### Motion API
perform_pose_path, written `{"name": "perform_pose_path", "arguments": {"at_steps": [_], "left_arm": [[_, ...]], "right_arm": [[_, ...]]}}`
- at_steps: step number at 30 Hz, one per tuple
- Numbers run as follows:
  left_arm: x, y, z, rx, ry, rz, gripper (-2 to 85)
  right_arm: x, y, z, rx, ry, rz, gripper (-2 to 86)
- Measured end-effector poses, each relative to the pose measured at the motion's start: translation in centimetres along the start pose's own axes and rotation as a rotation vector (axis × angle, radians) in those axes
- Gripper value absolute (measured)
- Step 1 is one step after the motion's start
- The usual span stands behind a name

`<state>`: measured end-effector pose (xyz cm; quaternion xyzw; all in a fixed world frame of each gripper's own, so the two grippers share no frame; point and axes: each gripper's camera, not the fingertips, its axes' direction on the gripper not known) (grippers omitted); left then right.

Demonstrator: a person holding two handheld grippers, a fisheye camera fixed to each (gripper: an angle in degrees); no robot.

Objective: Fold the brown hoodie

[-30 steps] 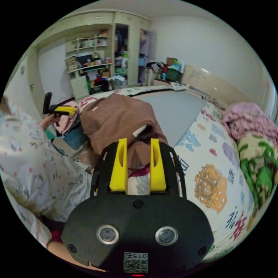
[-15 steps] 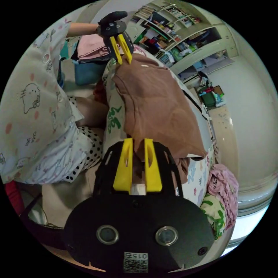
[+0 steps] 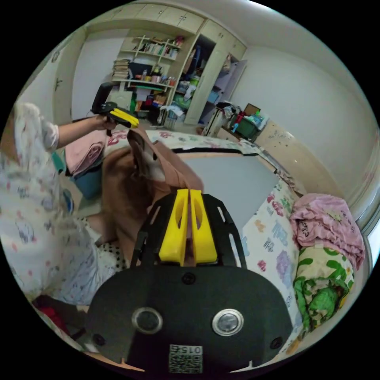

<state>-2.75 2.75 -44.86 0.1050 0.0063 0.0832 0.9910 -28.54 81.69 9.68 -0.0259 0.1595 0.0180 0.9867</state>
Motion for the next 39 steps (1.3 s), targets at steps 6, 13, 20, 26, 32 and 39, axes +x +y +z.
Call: {"name": "perform_pose_path", "arguments": {"at_steps": [6,13,20,26,32,39], "left_arm": [[-17.7,-9.6,11.6,0.044,-0.170,-0.212,0.3],[-28.7,-10.7,27.1,-0.058,-0.243,-0.379,0.2],[-33.4,-4.1,39.2,-0.141,-0.261,-0.514,1.4],[-31.9,0.8,36.8,-0.095,-0.211,-0.533,7.1],[-17.1,7.3,28.8,-0.088,0.070,-0.231,8.2],[2.0,11.6,29.1,-0.114,0.217,-0.040,10.9]], "right_arm": [[14.8,-19.9,8.7,-0.023,0.232,0.161,-1.0],[27.2,-32.8,22.7,-0.259,0.331,0.308,-1.0],[32.9,-35.9,28.2,-0.437,0.253,0.458,-0.3],[34.2,-33.8,15.6,-0.425,0.123,0.449,7.1],[26.7,-21.6,-7.4,-0.278,-0.261,0.431,11.6],[24.7,-10.5,-16.0,-0.352,-0.504,0.541,11.2]]}}
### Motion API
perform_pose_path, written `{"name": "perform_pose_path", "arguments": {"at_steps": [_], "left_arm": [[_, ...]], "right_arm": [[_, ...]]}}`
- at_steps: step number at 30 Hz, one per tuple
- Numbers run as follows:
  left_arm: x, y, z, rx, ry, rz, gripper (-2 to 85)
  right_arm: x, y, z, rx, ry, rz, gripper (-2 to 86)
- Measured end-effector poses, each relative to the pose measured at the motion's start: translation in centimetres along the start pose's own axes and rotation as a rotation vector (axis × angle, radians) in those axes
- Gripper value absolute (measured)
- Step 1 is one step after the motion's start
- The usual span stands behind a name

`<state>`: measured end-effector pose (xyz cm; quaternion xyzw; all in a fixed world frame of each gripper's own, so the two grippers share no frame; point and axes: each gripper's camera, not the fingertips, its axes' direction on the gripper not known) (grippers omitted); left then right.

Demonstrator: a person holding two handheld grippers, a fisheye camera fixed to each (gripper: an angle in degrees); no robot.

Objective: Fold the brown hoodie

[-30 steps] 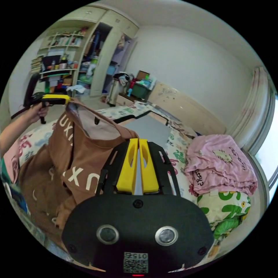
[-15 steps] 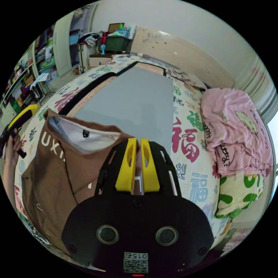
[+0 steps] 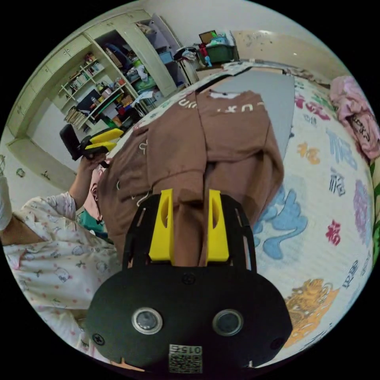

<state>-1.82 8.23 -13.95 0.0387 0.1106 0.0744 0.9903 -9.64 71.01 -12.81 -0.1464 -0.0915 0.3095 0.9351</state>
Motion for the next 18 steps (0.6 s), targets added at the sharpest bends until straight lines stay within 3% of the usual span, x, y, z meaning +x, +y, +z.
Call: {"name": "perform_pose_path", "arguments": {"at_steps": [2,5,9,18], "left_arm": [[3.3,-0.3,2.5,-0.046,0.053,0.014,12.1],[7.8,-0.6,4.7,-0.019,0.114,0.003,14.7],[10.7,0.7,4.8,0.106,-0.095,-0.110,15.9],[3.6,12.7,-1.5,0.211,-0.195,-0.436,-0.1]], "right_arm": [[0.2,-0.2,-2.5,-0.021,-0.093,-0.029,4.5],[-1.7,-1.6,-6.8,0.078,-0.207,-0.108,1.2],[-5.8,-4.9,-8.6,0.120,-0.314,-0.227,0.3],[-10.5,-2.9,-6.8,0.141,-0.103,-0.603,6.2]]}}
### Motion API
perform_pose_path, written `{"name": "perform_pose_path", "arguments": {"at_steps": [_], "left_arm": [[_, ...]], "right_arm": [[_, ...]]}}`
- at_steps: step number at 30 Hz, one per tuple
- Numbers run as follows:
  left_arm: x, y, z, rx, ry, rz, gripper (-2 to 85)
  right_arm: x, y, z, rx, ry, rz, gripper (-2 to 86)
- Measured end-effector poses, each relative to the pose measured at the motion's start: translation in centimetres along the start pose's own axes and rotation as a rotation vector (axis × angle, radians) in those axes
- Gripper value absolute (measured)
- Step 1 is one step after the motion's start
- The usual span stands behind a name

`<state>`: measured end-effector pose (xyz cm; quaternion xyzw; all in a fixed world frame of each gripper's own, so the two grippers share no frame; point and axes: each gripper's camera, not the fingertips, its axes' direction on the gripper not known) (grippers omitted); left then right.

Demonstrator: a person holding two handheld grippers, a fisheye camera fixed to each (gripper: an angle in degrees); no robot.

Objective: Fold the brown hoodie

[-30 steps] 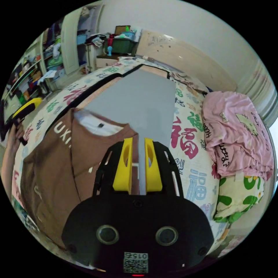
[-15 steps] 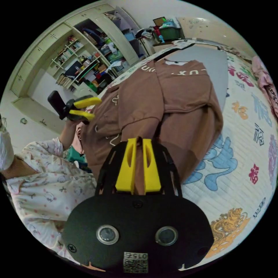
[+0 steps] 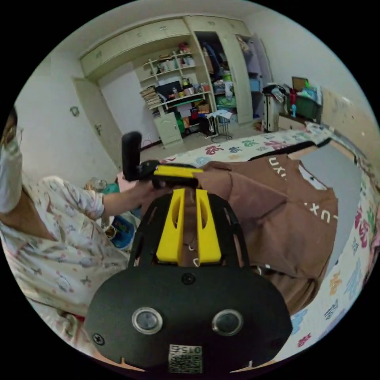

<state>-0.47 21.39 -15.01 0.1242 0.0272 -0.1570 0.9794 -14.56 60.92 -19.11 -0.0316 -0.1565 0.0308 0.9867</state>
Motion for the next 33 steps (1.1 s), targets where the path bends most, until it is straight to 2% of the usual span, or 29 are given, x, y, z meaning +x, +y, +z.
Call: {"name": "perform_pose_path", "arguments": {"at_steps": [6,8,10,13,14,15,16,18,20,21,22,23,24,25,27,29,33], "left_arm": [[-8.7,3.4,-4.3,0.044,0.036,-0.206,-0.7],[-11.5,3.1,-5.7,0.048,0.031,-0.227,-0.7],[-15.7,1.4,-7.8,0.051,0.008,-0.267,-0.5],[-24.7,-1.9,-13.7,0.122,-0.354,-0.363,0.3],[-27.4,-2.3,-15.8,0.121,-0.568,-0.381,1.1],[-29.6,-1.8,-17.4,0.103,-0.710,-0.440,6.3],[-30.5,-1.3,-18.1,0.089,-0.731,-0.473,9.0],[-31.2,1.8,-20.4,0.083,-0.643,-0.495,13.9],[-29.3,4.8,-21.5,0.085,-0.597,-0.443,14.1],[-27.6,6.8,-21.8,0.051,-0.556,-0.404,14.0],[-26.7,7.9,-21.9,0.035,-0.529,-0.389,14.0],[-24.6,10.4,-22.1,0.019,-0.469,-0.366,14.0],[-22.5,13.2,-22.4,0.018,-0.404,-0.355,14.0],[-21.4,14.6,-22.5,0.017,-0.371,-0.350,14.0],[-17.3,20.4,-22.2,-0.024,-0.260,-0.335,14.0],[-14.8,24.5,-21.6,-0.072,-0.212,-0.354,14.0],[-10.4,32.4,-20.4,-0.148,-0.087,-0.443,15.2]], "right_arm": [[-4.0,2.2,12.8,-0.391,0.014,-0.295,15.0],[-4.0,2.5,17.5,-0.515,0.141,-0.345,14.2],[-2.3,1.6,18.2,-0.498,0.093,-0.289,11.6],[1.8,-0.3,18.3,-0.456,0.046,-0.142,4.2],[3.9,-0.8,17.3,-0.416,0.064,-0.068,3.9],[5.1,-0.9,16.3,-0.394,0.086,-0.028,3.7],[7.9,-0.7,13.2,-0.326,0.156,0.067,3.6],[13.0,0.8,6.4,-0.194,0.327,0.255,3.4],[19.9,5.1,-5.1,0.010,0.687,0.568,3.4],[21.2,6.6,-8.0,0.071,0.802,0.655,3.5],[22.9,9.9,-13.0,0.161,1.013,0.800,3.8],[23.9,13.2,-16.6,0.182,1.139,0.990,5.4],[24.0,14.8,-17.8,0.190,1.137,1.073,6.1],[22.8,17.2,-18.6,0.231,1.037,1.115,7.9],[19.0,19.5,-16.6,0.305,0.898,1.008,9.6],[14.2,21.6,-10.6,0.226,0.701,0.911,11.0],[6.4,24.9,-0.7,0.122,0.440,0.796,12.7]]}}
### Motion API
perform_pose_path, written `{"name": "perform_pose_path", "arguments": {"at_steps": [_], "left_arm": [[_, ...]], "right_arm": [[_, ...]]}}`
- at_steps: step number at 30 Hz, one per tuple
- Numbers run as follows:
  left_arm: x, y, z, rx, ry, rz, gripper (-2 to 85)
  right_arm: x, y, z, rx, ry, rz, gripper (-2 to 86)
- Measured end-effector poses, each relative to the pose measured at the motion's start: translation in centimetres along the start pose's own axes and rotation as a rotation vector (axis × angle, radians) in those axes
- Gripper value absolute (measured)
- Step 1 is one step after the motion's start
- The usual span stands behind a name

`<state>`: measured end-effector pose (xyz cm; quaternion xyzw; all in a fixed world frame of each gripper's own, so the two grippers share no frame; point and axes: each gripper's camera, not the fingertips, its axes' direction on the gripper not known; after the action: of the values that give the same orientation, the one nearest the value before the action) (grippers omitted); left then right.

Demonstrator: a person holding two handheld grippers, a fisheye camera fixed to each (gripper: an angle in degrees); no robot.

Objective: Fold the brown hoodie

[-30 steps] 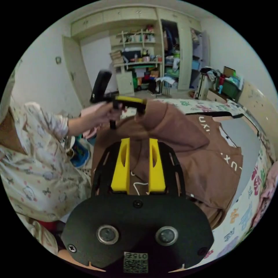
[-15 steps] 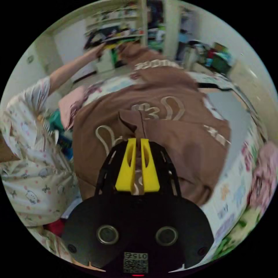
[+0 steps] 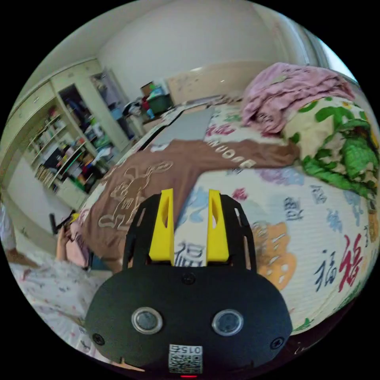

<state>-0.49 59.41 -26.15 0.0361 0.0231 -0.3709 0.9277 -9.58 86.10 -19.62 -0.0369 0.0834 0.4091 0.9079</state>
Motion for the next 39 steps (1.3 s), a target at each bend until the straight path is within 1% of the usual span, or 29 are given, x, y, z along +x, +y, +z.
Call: {"name": "perform_pose_path", "arguments": {"at_steps": [2,4,6,8,9,11,12,14,15,16,17,20,23,26,27,30,31,33,35,38,39], "left_arm": [[0.5,3.0,0.8,-0.023,0.068,-0.022,15.8],[1.2,5.3,1.4,-0.045,0.117,-0.022,16.0],[2.0,7.3,2.1,-0.054,0.134,-0.022,15.9],[2.5,8.0,2.7,-0.064,0.151,-0.011,15.8],[2.8,8.2,2.9,-0.063,0.145,-0.007,15.4],[3.3,8.1,2.9,-0.062,0.129,0.005,14.3],[3.8,8.0,2.7,-0.070,0.118,0.018,13.4],[4.5,7.8,2.3,-0.089,0.085,0.040,11.2],[4.9,7.7,1.8,-0.097,0.085,0.045,8.9],[5.1,7.6,1.3,-0.098,0.093,0.042,7.3],[5.5,7.5,0.0,-0.081,0.114,0.034,4.0],[6.1,8.1,-4.3,0.011,0.067,0.023,2.3],[6.2,8.5,-5.5,-0.008,0.081,0.018,1.7],[7.2,8.9,-4.7,-0.069,-0.002,0.020,1.4],[7.6,8.9,-4.8,-0.075,-0.023,0.020,1.4],[8.9,8.7,-6.8,-0.059,-0.048,0.019,1.3],[9.1,8.5,-7.4,-0.052,-0.059,0.021,1.3],[10.0,7.8,-9.7,-0.030,-0.076,0.027,1.3],[10.4,7.1,-10.5,-0.038,-0.063,0.019,1.3],[11.6,5.9,-11.1,-0.071,-0.084,0.023,1.3],[12.2,5.4,-11.5,-0.079,-0.097,0.025,1.3]], "right_arm": [[-3.6,5.9,1.9,-0.046,-0.087,-0.086,13.3],[-6.2,9.6,2.8,-0.062,-0.131,-0.142,13.6],[-8.9,12.4,4.1,-0.099,-0.120,-0.205,14.3],[-12.6,14.9,6.5,-0.139,-0.018,-0.305,15.7],[-13.3,15.4,7.2,-0.149,0.016,-0.332,15.9],[-14.9,16.6,10.6,-0.199,0.172,-0.397,16.0],[-15.1,16.8,11.4,-0.211,0.213,-0.409,15.7],[-15.1,17.3,12.7,-0.186,0.365,-0.415,11.4],[-14.9,17.3,12.4,-0.170,0.394,-0.404,9.1],[-14.5,17.3,11.3,-0.151,0.382,-0.399,4.4],[-13.4,17.5,9.3,-0.110,0.310,-0.369,4.1],[-9.2,18.4,4.9,-0.052,0.171,-0.226,3.7],[-7.8,19.4,6.0,-0.115,0.188,-0.211,3.5],[-7.9,19.3,9.6,-0.222,0.271,-0.259,3.6],[-7.9,19.1,10.0,-0.231,0.277,-0.260,3.6],[-6.9,17.6,8.6,-0.237,0.195,-0.242,4.7],[-6.3,16.8,7.3,-0.242,0.132,-0.235,5.5],[-5.0,15.7,5.0,-0.212,0.050,-0.194,6.9],[-2.5,13.8,2.0,-0.100,-0.038,-0.093,8.4],[0.4,10.3,-0.4,0.038,-0.117,0.010,9.9],[0.8,9.3,-0.5,0.051,-0.117,0.021,10.2]]}}
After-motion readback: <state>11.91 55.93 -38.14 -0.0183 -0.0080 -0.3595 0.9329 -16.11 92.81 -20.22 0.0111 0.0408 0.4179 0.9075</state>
